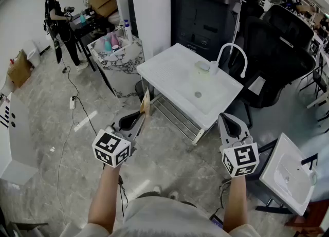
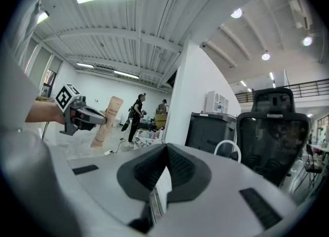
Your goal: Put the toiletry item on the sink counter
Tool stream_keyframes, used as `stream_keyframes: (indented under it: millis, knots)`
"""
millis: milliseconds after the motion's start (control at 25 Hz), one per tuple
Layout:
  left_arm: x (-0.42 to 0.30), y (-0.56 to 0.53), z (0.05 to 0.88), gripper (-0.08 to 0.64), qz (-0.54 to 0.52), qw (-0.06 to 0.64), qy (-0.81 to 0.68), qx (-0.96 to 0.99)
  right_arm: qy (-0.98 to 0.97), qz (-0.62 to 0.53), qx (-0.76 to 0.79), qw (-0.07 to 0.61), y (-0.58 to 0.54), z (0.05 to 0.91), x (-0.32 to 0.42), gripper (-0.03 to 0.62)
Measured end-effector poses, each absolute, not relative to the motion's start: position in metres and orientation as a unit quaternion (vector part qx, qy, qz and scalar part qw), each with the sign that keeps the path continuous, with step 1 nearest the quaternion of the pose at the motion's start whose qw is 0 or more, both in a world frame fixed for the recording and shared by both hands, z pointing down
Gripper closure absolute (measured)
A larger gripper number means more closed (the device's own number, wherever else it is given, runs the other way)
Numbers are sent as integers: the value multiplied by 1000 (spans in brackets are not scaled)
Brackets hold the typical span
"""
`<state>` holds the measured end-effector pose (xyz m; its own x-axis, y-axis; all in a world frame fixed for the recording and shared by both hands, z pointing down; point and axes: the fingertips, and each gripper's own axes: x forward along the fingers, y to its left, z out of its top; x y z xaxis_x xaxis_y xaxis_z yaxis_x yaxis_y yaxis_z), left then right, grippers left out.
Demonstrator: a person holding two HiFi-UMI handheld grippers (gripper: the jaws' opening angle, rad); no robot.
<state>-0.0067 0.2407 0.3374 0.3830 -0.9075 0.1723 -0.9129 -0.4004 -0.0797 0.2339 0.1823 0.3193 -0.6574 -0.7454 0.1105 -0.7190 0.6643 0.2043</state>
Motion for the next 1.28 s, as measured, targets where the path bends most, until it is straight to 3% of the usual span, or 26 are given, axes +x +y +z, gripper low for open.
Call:
stream_keyframes:
  millis: [760,1280]
  knots:
    - [-8,272,331,532,88,17,-569,817,-922,-61,374,77,204,316,229,595]
    - [-24,210,351,532,73,25,-572,817,-923,-53,369,96,144,340,215,595]
